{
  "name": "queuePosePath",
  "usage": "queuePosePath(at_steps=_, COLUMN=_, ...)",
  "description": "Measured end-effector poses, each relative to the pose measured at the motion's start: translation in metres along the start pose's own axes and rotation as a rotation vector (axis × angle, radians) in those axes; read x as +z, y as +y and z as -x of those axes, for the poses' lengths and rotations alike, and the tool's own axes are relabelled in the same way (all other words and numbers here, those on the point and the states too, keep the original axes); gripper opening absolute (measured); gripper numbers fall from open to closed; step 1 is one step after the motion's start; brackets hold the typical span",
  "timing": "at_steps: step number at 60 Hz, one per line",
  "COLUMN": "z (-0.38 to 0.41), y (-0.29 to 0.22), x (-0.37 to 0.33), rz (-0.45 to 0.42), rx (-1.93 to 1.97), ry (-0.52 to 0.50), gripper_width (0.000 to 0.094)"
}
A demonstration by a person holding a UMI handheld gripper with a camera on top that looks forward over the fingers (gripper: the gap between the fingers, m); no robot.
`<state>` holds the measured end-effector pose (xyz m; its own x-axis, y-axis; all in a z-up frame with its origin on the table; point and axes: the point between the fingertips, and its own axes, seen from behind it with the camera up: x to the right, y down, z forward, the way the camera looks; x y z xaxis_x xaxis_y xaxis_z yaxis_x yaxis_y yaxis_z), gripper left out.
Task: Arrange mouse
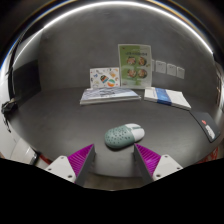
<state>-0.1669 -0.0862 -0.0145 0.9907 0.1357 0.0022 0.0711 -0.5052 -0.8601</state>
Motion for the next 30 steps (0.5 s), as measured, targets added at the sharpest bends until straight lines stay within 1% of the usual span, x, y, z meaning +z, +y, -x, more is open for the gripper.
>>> queuePosePath(at_steps=11, z=0.001, y=-0.019, x=0.03, rz=0.003, rx=0.053, ry=0.055, gripper_width=0.0823)
queuePosePath(at_steps=23, z=-0.004, y=-0.043, x=0.068, rz=0.058, rx=0.074, ry=0.088, gripper_width=0.0825)
queuePosePath(at_steps=27, z=-0.004, y=-0.05, x=0.08, rz=0.061, rx=0.079, ry=0.098, gripper_width=0.0793)
queuePosePath(at_steps=30, z=-0.004, y=-0.051, x=0.083, rz=0.058, rx=0.079, ry=0.106, gripper_width=0.0721)
